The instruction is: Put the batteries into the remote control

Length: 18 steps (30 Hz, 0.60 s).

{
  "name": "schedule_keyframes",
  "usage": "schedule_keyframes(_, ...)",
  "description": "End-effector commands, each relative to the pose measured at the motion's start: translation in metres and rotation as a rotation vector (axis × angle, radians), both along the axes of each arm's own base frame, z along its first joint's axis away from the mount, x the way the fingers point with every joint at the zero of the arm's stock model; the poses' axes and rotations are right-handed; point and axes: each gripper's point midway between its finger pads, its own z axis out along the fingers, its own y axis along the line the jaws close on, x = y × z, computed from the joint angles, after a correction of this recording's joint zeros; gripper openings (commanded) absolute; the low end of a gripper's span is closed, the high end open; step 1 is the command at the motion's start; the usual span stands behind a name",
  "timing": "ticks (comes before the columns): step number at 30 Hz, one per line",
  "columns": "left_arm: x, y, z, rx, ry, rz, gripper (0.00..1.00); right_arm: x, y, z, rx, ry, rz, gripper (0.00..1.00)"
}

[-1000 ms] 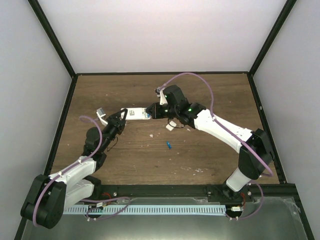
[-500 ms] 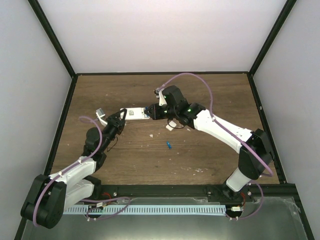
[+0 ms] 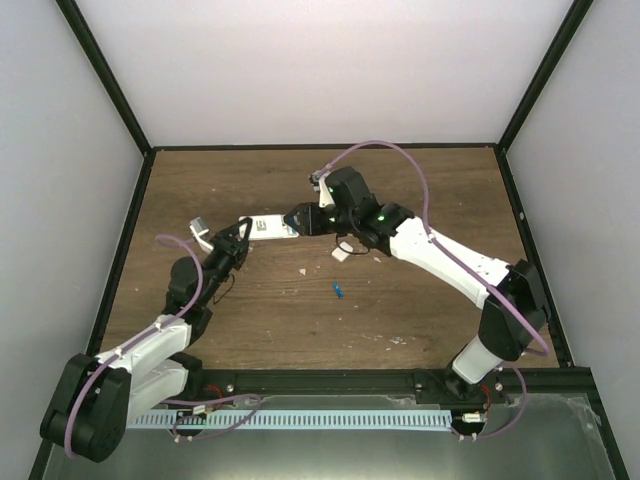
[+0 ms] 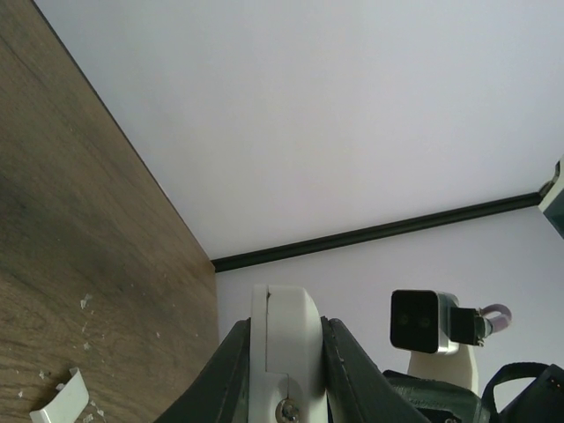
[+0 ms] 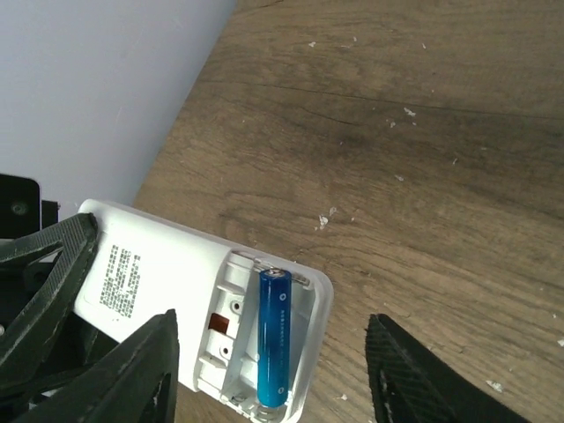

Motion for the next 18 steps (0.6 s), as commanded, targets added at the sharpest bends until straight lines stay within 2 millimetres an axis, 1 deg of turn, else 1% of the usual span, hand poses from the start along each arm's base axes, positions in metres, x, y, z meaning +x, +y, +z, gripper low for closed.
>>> schedule_keyframes(1, -0.006, 0.002, 0.015, -0.028, -0.06, 0.002, 0.0, 0.005, -0.001, 0.044, 0.103, -0.035, 0.002, 0.53)
schedule_keyframes(3, -0.007, 0.002, 0.016, -0.029, -0.064, -0.003, 0.0, 0.008, -0.006, 0.044, 0.141, 0.01, 0.005, 0.56)
schedule_keyframes(6, -0.008, 0.001, 0.017, -0.029, -0.063, -0.012, 0.0, 0.012, -0.011, 0.051, 0.212, 0.043, 0.012, 0.58)
schedule_keyframes(9, -0.008, 0.001, 0.018, -0.029, -0.066, -0.012, 0.0, 0.014, -0.011, 0.055, 0.255, 0.074, 0.023, 0.59)
schedule_keyframes(15, -0.009, -0.002, 0.021, -0.03, -0.075, -0.027, 0.0, 0.015, -0.003, 0.053, 0.326, 0.154, 0.072, 0.6)
schedule_keyframes(18, -0.01, -0.002, 0.022, -0.034, -0.081, -0.029, 0.0, 0.016, 0.0, 0.043, 0.318, 0.193, 0.076, 0.6)
